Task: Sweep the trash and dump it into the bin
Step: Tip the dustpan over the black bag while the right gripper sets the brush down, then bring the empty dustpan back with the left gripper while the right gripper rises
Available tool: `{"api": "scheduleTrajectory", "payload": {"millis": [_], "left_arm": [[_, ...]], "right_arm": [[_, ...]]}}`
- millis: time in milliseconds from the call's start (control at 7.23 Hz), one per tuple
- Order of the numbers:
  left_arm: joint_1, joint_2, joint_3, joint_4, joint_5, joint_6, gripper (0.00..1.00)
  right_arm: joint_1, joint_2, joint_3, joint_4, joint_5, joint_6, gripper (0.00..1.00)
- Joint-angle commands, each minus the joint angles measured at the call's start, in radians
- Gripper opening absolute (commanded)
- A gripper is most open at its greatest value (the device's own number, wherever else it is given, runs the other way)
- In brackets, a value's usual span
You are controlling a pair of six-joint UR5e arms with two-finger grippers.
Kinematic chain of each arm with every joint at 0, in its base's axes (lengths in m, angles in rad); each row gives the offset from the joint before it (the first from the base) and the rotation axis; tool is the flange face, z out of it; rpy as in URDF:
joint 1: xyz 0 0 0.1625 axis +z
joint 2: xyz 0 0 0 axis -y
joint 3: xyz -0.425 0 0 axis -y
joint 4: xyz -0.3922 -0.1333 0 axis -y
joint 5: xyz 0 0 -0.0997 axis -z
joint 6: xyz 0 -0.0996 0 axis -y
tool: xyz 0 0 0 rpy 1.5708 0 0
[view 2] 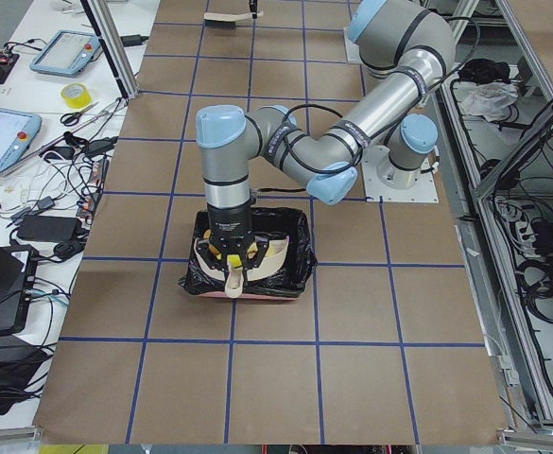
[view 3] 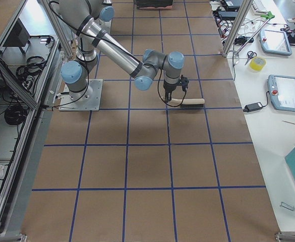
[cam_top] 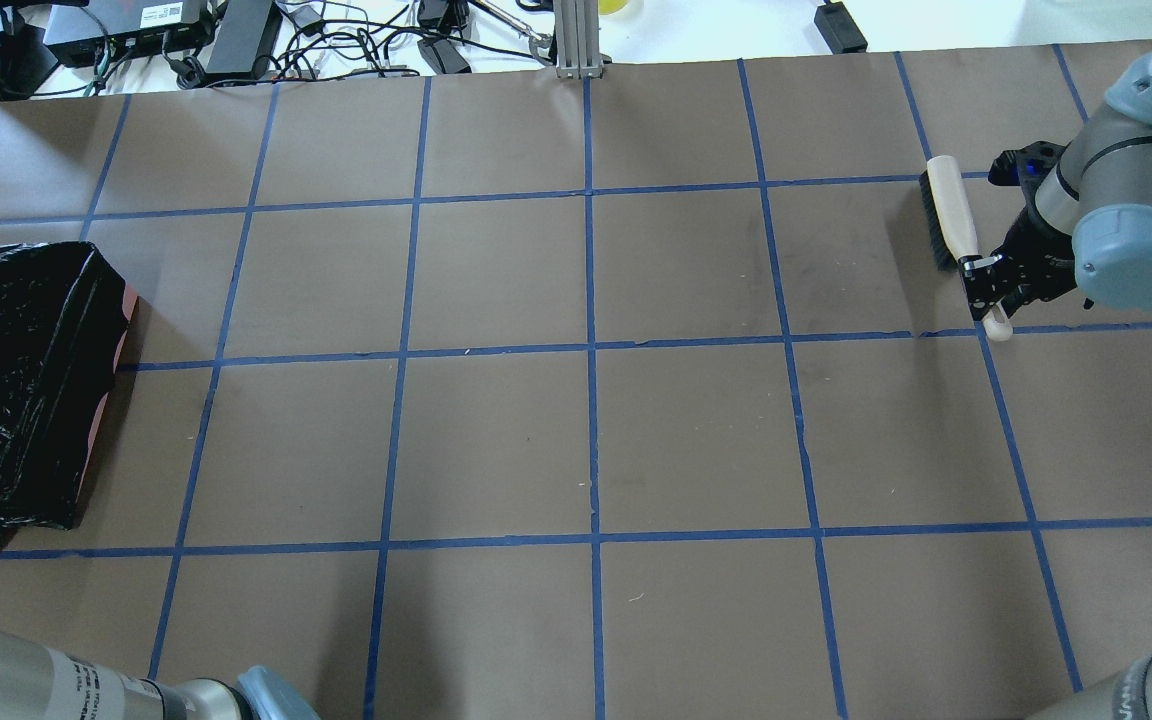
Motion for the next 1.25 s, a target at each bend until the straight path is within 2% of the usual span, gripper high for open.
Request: {"api": "scheduleTrajectory", "payload": {"millis": [0, 138, 277, 415, 692, 830, 969, 1107], "left_arm": [[-0.045, -0.016, -0.084, 0.306, 0.086, 0.186, 0.0], [-0.051, -0.01, -0.092, 0.316, 0.101, 0.205, 0.0], [-0.064, -0.005, -0.091, 0.316, 0.106, 0.212, 0.0], [-0.085, 0.004, -0.089, 0.313, 0.133, 0.232, 0.0], [-0.116, 0.017, -0.084, 0.306, 0.125, 0.263, 0.0], [-0.128, 0.039, -0.083, 0.216, 0.047, 0.266, 0.0], [-0.154, 0.073, -0.046, -0.005, -0.013, 0.268, 0.0], [-0.174, 0.073, 0.027, -0.165, -0.094, 0.266, 0.0]], "right_arm": [[0.0, 0.002, 0.0, 0.0, 0.001, -0.004, 0.33], [0.0, 0.0, -0.002, 0.0, 0.001, -0.004, 0.43], [0.0, -0.001, -0.008, -0.003, 0.003, -0.004, 0.86], [0.002, -0.009, -0.015, -0.003, 0.001, -0.004, 0.99], [0.002, -0.043, -0.025, -0.003, 0.0, -0.004, 1.0], [0.002, -0.084, -0.025, -0.001, -0.01, -0.004, 1.0], [0.002, -0.128, -0.029, 0.022, -0.014, -0.007, 1.0], [0.003, -0.171, -0.038, 0.061, -0.01, -0.008, 1.0]]}}
